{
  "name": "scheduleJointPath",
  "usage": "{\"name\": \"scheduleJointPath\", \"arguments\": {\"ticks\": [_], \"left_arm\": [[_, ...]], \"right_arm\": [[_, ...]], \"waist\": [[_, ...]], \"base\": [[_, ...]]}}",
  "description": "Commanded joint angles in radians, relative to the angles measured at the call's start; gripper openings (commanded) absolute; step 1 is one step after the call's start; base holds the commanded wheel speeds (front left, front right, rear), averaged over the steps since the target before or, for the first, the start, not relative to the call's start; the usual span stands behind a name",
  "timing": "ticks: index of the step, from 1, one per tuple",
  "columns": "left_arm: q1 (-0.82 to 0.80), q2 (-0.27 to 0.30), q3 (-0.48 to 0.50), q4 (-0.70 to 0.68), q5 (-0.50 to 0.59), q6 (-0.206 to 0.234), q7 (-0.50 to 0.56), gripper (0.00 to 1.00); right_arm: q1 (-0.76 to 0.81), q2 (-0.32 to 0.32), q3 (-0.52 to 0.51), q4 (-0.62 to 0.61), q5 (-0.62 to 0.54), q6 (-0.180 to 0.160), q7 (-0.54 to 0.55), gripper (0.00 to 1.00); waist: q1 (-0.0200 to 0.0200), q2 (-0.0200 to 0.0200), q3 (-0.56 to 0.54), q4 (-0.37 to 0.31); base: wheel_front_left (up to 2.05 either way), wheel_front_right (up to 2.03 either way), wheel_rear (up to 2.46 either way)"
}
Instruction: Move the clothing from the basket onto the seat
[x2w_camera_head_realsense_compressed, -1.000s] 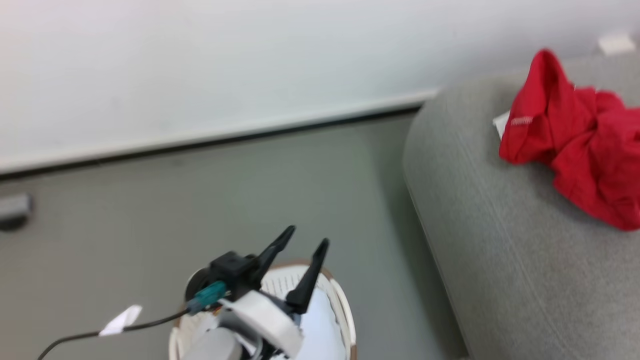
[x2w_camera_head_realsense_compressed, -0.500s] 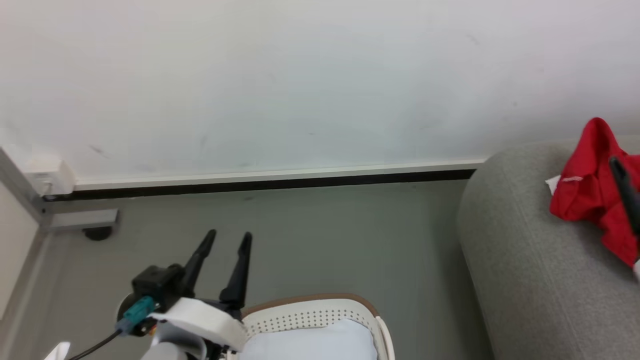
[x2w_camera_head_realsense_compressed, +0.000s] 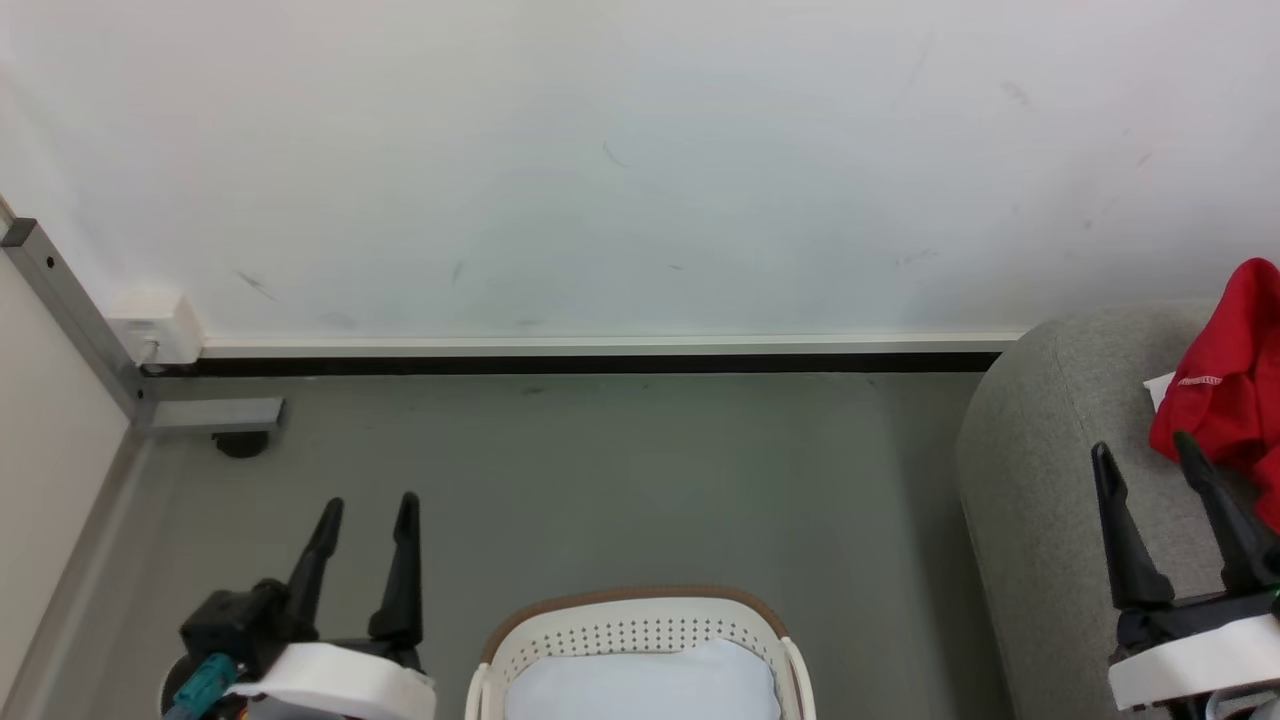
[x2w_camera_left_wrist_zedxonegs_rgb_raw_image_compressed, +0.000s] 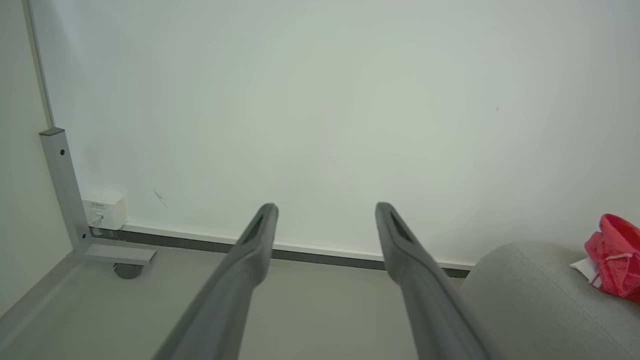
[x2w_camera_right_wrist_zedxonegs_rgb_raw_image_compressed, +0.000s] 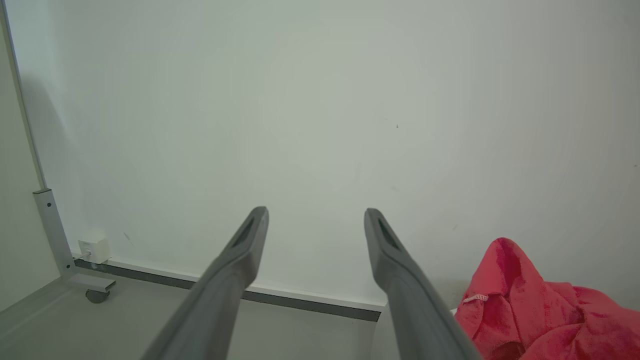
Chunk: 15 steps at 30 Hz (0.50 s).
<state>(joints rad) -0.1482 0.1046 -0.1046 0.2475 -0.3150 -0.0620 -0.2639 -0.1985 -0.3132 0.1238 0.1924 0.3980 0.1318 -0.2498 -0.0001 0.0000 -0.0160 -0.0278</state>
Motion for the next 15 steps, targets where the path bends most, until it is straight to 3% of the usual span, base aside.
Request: {"name": "scheduleJointPath", "arguments": {"ticks": [1, 9, 15], "left_arm": [[0.022, -0.004, 0.029, -0.008, 0.041, 0.002, -0.001, 1.00], [0.066, -0.039, 0.095, -0.026, 0.143, -0.024, -0.001, 1.00], [0.075, -0.049, 0.101, -0.003, 0.172, -0.040, -0.001, 1.00]], "right_arm": [[0.040, 0.026, -0.012, -0.001, -0.021, -0.002, -0.010, 1.00], [0.117, 0.131, -0.022, -0.038, -0.078, -0.002, -0.015, 1.00], [0.124, 0.159, -0.010, -0.027, -0.090, -0.002, -0.015, 1.00]], "waist": [[0.0001, 0.0000, 0.002, -0.003], [0.0001, 0.0000, 0.013, -0.023], [0.0001, 0.0000, 0.015, -0.037]], "base": [[0.00, 0.00, 0.00], [0.00, 0.00, 0.00], [0.00, 0.00, 0.00]]}}
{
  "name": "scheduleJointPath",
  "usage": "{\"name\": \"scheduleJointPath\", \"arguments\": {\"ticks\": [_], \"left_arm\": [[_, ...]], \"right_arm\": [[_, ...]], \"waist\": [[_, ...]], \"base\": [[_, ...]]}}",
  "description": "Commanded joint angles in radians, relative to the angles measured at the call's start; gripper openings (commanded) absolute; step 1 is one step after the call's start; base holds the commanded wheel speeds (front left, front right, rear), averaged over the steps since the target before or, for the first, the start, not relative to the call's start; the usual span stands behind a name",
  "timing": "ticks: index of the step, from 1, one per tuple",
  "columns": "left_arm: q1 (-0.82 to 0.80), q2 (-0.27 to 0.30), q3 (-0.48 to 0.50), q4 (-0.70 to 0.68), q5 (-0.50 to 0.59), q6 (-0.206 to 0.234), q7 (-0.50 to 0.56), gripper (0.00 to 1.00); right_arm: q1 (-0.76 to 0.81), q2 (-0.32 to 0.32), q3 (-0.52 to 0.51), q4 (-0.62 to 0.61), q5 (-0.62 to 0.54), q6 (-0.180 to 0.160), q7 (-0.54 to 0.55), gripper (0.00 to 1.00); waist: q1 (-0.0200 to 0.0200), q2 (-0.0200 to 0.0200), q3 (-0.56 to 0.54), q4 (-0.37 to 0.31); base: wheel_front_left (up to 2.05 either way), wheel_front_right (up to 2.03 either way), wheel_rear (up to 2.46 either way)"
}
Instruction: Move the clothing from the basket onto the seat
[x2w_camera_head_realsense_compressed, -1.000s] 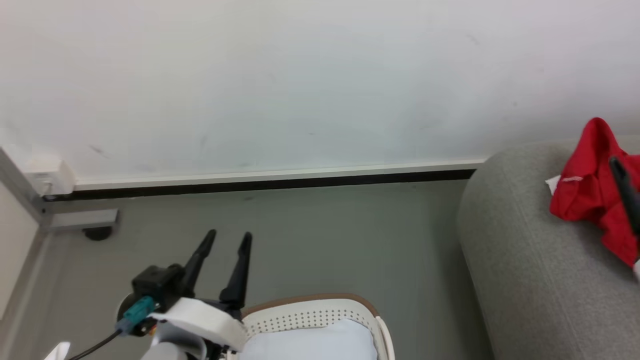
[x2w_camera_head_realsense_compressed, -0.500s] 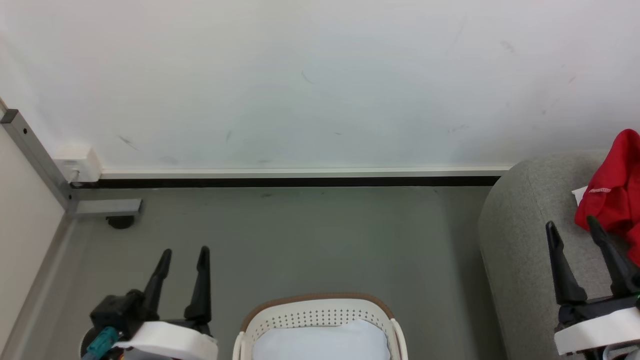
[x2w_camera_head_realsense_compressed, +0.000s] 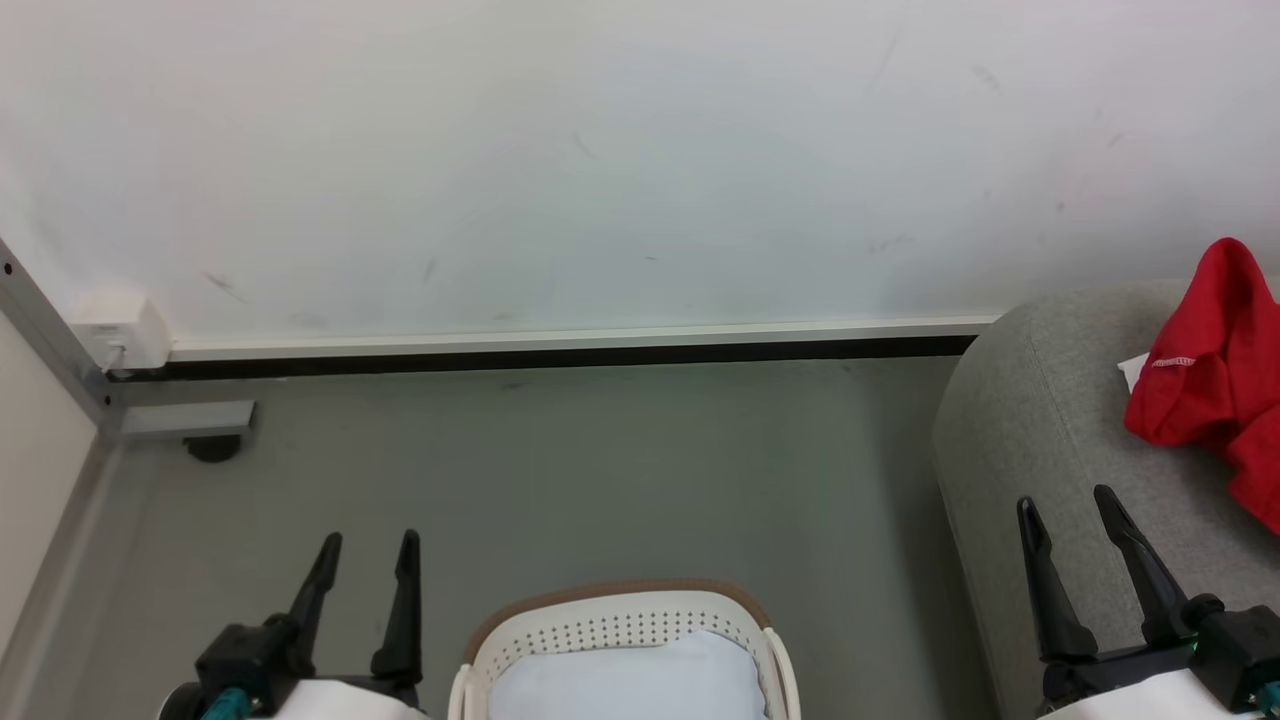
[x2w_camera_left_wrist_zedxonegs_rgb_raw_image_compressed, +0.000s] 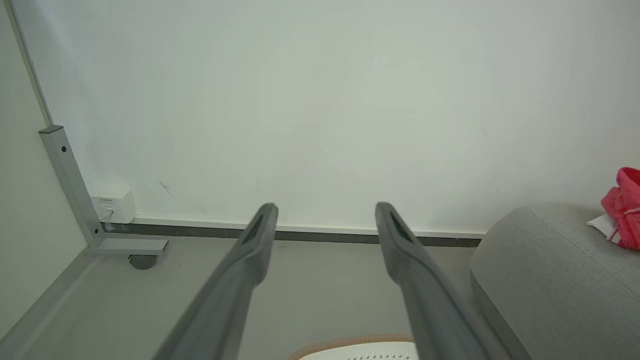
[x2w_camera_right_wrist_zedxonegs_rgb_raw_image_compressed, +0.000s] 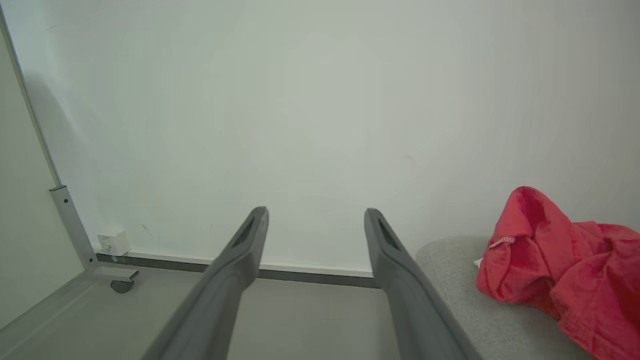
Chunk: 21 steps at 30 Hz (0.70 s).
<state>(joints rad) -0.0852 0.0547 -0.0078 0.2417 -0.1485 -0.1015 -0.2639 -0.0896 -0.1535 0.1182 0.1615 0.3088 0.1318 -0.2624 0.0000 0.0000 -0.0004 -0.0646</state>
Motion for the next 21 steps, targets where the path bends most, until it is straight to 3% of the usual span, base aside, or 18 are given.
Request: {"name": "scheduleJointPath", "arguments": {"ticks": [1, 21], "left_arm": [[0.012, 0.001, 0.005, 0.005, 0.010, -0.002, -0.001, 1.00], [0.012, -0.003, 0.002, 0.026, 0.014, -0.012, -0.001, 1.00]], "right_arm": [[0.017, 0.003, -0.007, 0.008, -0.003, -0.002, -0.003, 1.00], [0.006, 0.017, 0.012, 0.026, 0.003, -0.002, -0.003, 1.00]], "waist": [[0.0000, 0.0000, 0.000, -0.002], [0.0000, 0.0000, -0.002, -0.008]], "base": [[0.00, 0.00, 0.00], [0.00, 0.00, 0.00]]}}
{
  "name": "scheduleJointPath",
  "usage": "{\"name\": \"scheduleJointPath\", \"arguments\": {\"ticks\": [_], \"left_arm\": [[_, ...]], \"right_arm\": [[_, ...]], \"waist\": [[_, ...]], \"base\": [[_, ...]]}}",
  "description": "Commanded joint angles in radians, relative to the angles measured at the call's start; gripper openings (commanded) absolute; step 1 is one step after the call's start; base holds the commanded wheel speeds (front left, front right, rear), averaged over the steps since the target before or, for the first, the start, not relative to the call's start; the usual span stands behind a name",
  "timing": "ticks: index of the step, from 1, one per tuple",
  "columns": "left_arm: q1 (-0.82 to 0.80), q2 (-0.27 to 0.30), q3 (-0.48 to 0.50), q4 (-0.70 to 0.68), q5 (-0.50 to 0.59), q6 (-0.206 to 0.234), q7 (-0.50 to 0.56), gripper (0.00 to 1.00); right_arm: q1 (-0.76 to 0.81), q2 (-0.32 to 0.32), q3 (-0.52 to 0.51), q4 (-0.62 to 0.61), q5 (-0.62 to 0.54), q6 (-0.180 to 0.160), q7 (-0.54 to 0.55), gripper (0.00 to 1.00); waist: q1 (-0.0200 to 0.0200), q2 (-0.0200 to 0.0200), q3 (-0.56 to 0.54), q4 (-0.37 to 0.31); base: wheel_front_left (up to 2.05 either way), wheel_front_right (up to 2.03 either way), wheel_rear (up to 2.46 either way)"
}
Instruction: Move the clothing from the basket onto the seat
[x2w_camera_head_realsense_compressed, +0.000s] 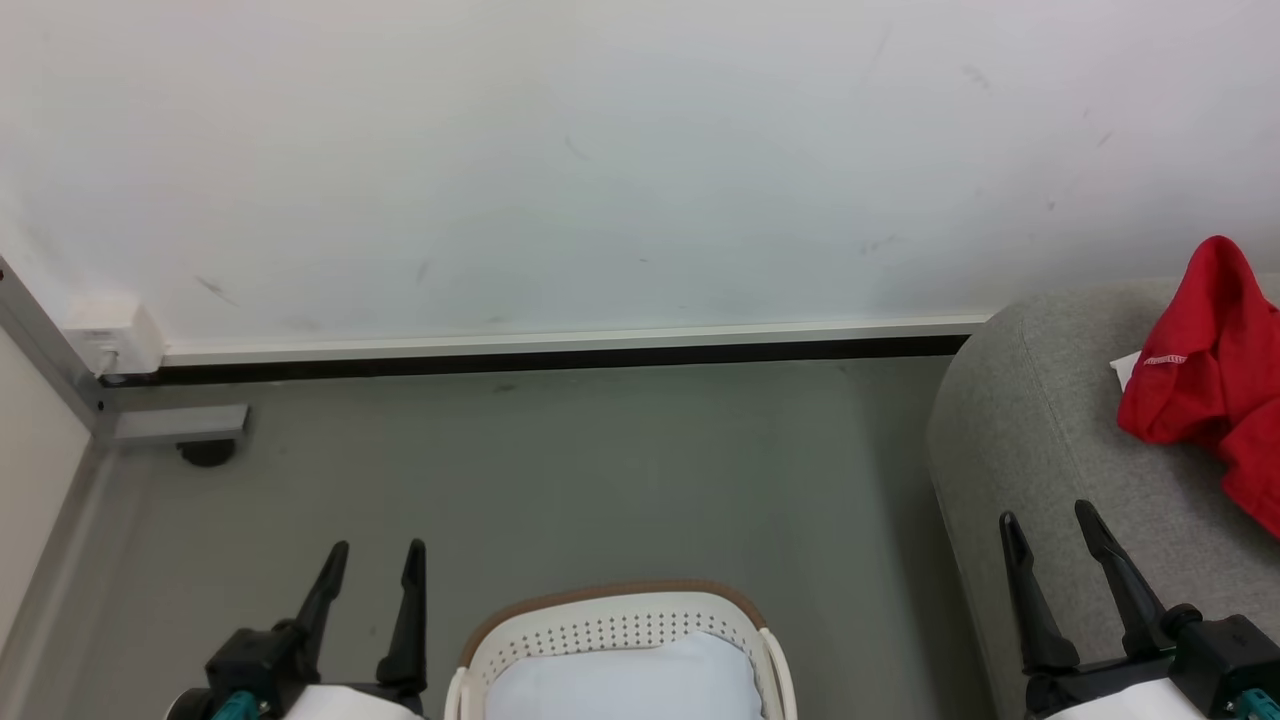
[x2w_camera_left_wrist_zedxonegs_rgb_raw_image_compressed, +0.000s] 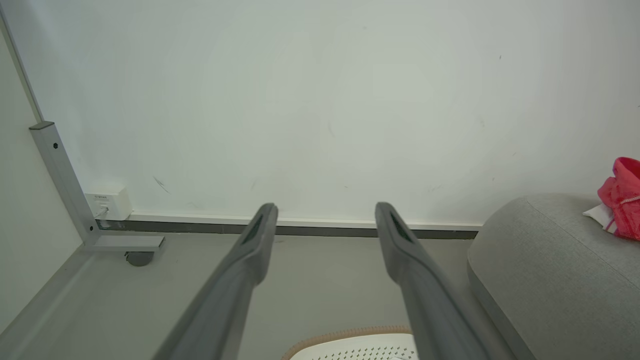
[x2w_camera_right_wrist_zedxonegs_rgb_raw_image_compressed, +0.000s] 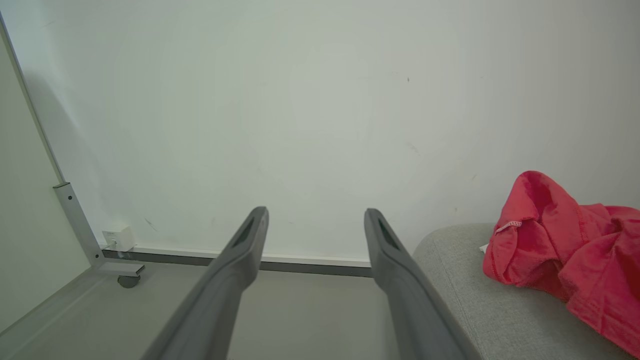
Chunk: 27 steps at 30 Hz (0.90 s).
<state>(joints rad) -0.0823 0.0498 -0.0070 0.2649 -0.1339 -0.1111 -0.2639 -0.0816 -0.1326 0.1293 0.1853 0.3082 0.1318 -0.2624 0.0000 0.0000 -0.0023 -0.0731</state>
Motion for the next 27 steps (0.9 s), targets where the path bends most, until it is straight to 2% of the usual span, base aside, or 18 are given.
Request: {"name": "scheduleJointPath", "arguments": {"ticks": [1, 8, 9, 12, 27], "left_arm": [[0.009, 0.002, 0.000, 0.003, 0.000, -0.002, -0.001, 1.00], [0.008, 0.002, -0.006, 0.002, 0.000, -0.002, -0.001, 1.00], [0.000, 0.000, -0.006, 0.004, -0.001, 0.000, 0.000, 0.00], [0.010, -0.005, -0.004, 0.031, -0.005, 0.000, 0.004, 0.00], [-0.001, -0.003, 0.023, 0.023, -0.298, -0.004, 0.081, 0.00]], "right_arm": [[-0.002, -0.003, 0.002, 0.003, 0.005, -0.002, -0.003, 1.00], [0.001, -0.002, 0.005, 0.007, 0.009, -0.002, -0.003, 1.00], [0.000, 0.001, 0.005, 0.005, 0.003, 0.000, 0.000, 0.00], [0.014, 0.008, 0.008, 0.027, 0.006, 0.000, 0.003, 0.00], [0.004, 0.016, -0.034, 0.032, 0.273, 0.000, 0.070, 0.00]], "waist": [[0.0000, 0.0000, -0.001, 0.000], [0.0000, 0.0000, -0.006, 0.001], [0.0000, 0.0000, -0.006, 0.001], [0.0000, 0.0000, -0.007, 0.001], [0.0000, 0.0000, -0.005, 0.009]], "base": [[0.00, 0.00, 0.00], [0.00, 0.00, 0.00], [0.00, 0.00, 0.00], [0.00, 0.00, 0.00], [0.00, 0.00, 0.00]]}}
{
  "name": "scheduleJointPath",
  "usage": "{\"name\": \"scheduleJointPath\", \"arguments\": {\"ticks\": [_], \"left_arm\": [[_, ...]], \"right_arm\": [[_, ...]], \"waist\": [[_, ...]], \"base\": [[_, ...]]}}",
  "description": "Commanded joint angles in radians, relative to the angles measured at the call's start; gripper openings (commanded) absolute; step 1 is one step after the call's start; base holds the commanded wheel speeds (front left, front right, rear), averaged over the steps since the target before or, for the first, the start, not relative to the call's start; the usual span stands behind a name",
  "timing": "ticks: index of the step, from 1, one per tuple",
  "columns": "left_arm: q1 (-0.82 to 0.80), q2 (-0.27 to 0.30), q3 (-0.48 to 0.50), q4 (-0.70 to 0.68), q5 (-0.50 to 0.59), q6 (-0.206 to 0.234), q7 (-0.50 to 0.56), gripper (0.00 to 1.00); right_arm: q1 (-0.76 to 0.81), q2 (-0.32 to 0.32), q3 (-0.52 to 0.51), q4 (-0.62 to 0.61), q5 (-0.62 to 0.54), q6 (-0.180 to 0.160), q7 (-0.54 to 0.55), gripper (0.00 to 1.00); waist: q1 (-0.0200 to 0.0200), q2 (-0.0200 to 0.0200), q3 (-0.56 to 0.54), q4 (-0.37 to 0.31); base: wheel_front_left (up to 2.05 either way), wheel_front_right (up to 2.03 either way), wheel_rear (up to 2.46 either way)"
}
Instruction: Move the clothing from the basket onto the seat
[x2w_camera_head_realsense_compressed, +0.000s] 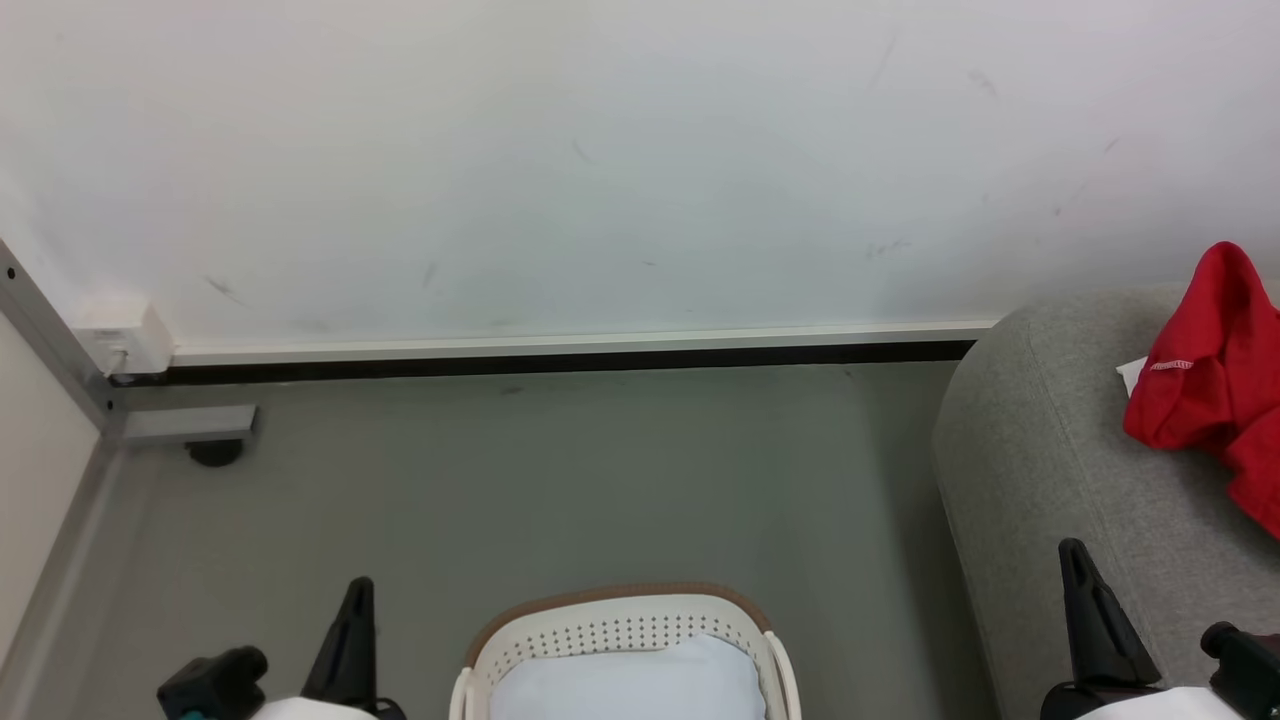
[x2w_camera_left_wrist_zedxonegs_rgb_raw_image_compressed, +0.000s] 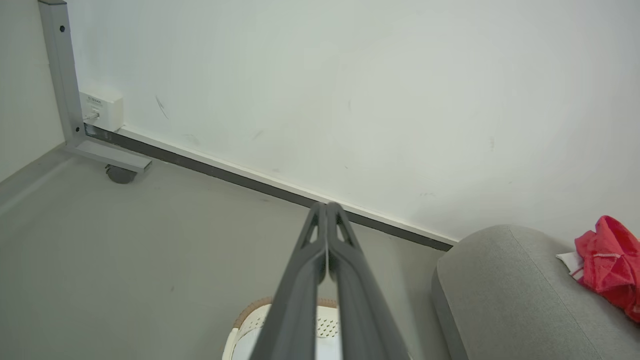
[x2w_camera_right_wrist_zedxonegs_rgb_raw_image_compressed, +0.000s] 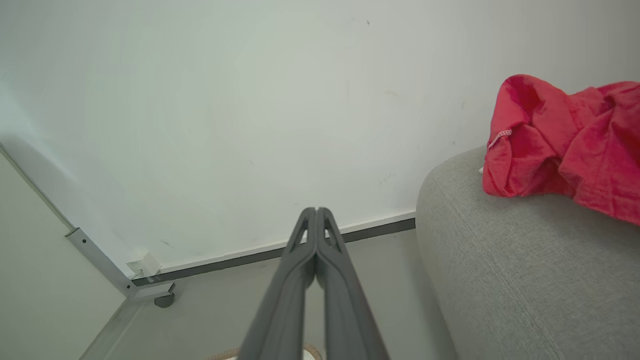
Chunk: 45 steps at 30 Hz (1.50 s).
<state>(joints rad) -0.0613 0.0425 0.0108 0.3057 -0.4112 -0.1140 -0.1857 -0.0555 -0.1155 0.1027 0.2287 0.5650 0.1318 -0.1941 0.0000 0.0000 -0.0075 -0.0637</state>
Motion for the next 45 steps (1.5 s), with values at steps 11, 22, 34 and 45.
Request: {"name": "scheduleJointPath", "arguments": {"ticks": [11, 22, 34, 45], "left_arm": [[-0.026, 0.005, 0.019, -0.028, -0.205, -0.004, 0.047, 0.00], [-0.031, 0.006, 0.033, -0.034, -0.368, -0.007, 0.088, 0.00], [-0.036, 0.007, 0.047, -0.040, -0.526, -0.009, 0.129, 0.00], [-0.040, 0.008, 0.058, -0.044, -0.656, -0.011, 0.161, 0.00]], "right_arm": [[-0.028, 0.005, -0.035, -0.007, 0.181, 0.000, 0.045, 0.00], [-0.035, 0.011, -0.061, -0.004, 0.327, 0.000, 0.084, 0.00], [-0.039, 0.018, -0.086, 0.000, 0.467, -0.001, 0.123, 0.00], [-0.043, 0.024, -0.108, 0.003, 0.580, -0.001, 0.156, 0.00]], "waist": [[0.0000, 0.0000, 0.001, 0.006], [0.0000, 0.0000, 0.002, 0.013], [0.0000, 0.0000, 0.003, 0.020], [0.0000, 0.0000, 0.004, 0.026]], "base": [[0.00, 0.00, 0.00], [0.00, 0.00, 0.00], [0.00, 0.00, 0.00], [0.00, 0.00, 0.00]]}}
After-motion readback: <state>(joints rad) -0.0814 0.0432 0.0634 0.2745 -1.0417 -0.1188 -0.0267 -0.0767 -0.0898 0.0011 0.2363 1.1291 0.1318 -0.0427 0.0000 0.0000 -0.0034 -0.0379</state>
